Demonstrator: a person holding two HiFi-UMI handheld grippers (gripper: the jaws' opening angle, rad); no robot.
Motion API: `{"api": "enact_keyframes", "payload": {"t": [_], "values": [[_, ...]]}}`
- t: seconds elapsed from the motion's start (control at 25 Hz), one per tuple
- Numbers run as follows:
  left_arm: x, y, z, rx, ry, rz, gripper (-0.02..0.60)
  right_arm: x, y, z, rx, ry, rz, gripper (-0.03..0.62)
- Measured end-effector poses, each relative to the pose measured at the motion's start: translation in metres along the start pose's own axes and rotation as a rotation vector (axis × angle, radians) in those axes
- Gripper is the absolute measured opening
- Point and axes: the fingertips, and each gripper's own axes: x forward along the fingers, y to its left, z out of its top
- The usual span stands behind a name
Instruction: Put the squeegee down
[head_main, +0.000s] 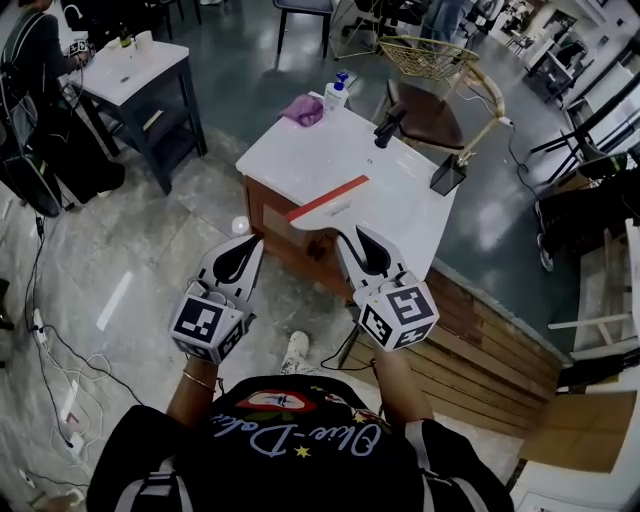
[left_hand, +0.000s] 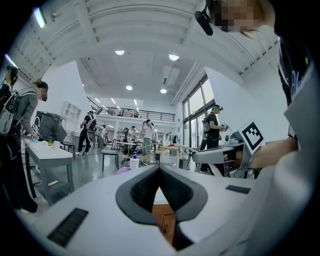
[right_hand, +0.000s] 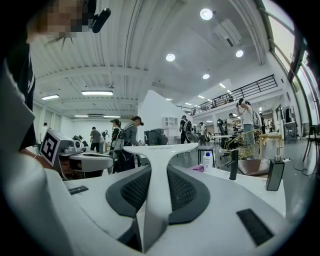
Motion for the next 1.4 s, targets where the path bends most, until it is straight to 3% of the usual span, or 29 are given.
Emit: {"api": "enact_keyframes", "payload": {"t": [1.4], "values": [[0.045,0.001,0.011,0.045,0.007,0.029,-0.003,0.018,-0.046,0.004,0.020,-0.019,0.028,0.091]]}}
